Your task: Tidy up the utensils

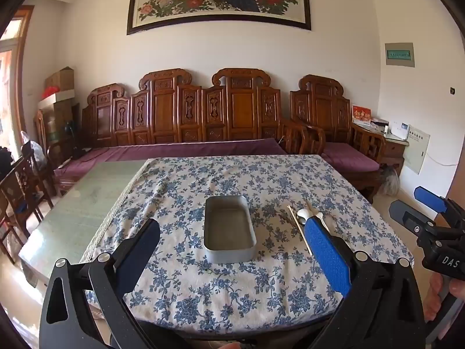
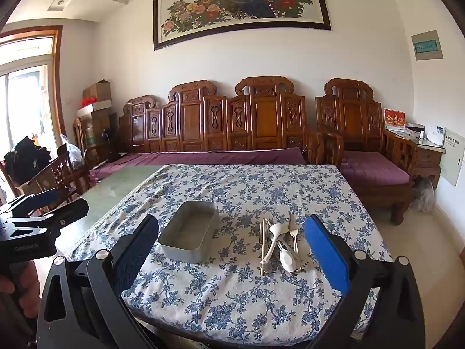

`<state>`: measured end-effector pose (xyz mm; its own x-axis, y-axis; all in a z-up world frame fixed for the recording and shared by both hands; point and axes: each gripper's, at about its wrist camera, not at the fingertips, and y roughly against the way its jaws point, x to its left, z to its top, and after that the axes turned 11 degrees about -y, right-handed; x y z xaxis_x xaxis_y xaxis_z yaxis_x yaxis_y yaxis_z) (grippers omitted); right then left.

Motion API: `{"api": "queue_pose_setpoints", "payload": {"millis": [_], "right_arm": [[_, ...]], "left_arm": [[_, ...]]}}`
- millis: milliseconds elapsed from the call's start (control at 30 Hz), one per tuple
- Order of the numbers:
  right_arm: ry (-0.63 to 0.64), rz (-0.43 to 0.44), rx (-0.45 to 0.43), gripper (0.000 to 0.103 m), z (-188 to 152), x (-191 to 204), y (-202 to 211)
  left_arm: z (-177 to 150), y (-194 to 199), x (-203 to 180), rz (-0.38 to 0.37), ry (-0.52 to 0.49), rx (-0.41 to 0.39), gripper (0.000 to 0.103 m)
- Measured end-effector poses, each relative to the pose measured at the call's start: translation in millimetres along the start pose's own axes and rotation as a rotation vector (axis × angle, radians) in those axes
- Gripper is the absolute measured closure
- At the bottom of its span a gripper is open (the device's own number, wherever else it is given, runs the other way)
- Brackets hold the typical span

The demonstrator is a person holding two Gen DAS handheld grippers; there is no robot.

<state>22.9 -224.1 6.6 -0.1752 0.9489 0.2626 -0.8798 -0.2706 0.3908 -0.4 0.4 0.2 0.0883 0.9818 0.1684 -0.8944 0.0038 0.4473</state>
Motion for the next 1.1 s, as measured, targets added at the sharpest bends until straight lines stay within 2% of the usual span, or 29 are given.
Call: {"api": "queue_pose_setpoints", "payload": {"millis": [1100], "right_arm": [[0.002,0.0,-0.004,0.002,0.4,0.0,0.5]], "left_arm": [[3.1,1.1,-1.8,0.013,-0.004,-0.006,0.006]]}}
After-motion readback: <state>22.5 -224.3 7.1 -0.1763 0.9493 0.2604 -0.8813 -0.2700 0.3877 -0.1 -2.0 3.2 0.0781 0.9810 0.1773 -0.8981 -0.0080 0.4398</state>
